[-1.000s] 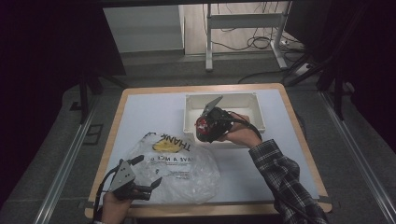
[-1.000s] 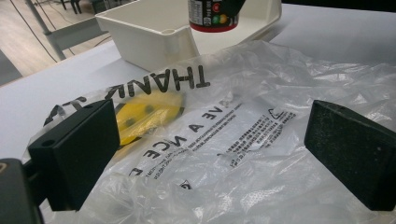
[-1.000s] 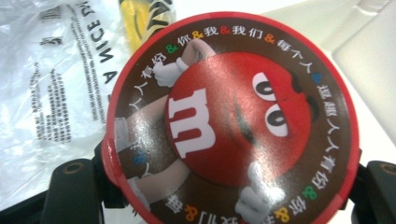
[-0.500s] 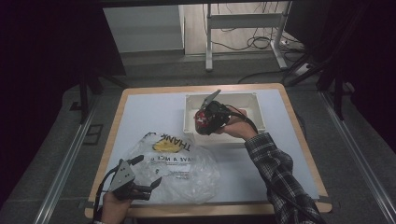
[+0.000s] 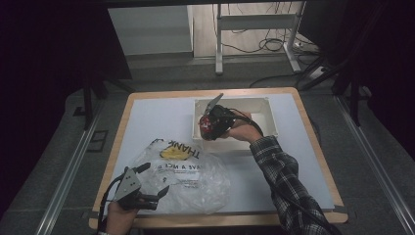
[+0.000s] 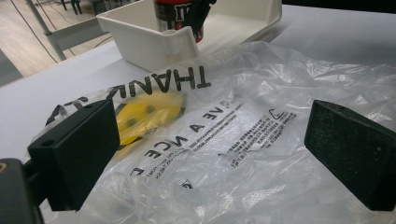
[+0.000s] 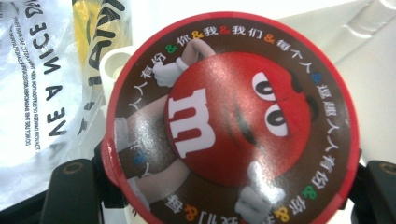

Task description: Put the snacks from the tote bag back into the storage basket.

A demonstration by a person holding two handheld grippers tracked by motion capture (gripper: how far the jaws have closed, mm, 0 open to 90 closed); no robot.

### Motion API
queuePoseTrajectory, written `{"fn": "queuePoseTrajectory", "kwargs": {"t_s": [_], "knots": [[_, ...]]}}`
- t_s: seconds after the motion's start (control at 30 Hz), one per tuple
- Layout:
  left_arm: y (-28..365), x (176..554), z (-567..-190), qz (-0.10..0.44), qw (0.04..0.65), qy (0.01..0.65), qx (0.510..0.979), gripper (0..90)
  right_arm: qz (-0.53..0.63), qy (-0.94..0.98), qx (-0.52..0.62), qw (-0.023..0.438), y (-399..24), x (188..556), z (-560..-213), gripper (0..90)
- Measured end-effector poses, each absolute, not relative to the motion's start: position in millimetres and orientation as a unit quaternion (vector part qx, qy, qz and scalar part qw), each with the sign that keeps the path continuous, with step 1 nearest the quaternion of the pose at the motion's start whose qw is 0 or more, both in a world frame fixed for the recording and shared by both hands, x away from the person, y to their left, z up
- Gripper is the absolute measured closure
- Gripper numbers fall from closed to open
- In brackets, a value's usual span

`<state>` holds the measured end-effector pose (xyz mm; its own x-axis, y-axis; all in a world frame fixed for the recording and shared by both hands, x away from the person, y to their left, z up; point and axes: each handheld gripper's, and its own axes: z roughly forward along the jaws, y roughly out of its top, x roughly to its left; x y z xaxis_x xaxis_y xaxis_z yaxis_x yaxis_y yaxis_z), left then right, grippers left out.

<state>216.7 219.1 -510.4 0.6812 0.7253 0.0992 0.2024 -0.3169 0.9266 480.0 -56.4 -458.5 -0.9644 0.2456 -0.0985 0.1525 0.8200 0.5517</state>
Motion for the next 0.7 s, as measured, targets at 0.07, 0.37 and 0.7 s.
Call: {"fn": "queuePoseTrajectory", "kwargs": {"t_s": [0.07, 0.37, 0.7], "knots": [[219.3, 216.7, -510.3, 0.262, 0.5, 0.302, 0.768, 3.2, 0.276, 0.952, 0.103, 0.083, -54.2, 482.1, -461.3, 25.9], [219.6, 216.6, -510.2, 0.261, 0.501, 0.302, 0.767, 3.2, 0.273, 0.954, 0.098, 0.08, -48.4, 491.0, -471.5, 25.9], [219.9, 216.4, -510.1, 0.262, 0.501, 0.302, 0.767, 3.2, 0.268, 0.955, 0.099, 0.079, -43.7, 495.8, -479.8, 25.9]]}}
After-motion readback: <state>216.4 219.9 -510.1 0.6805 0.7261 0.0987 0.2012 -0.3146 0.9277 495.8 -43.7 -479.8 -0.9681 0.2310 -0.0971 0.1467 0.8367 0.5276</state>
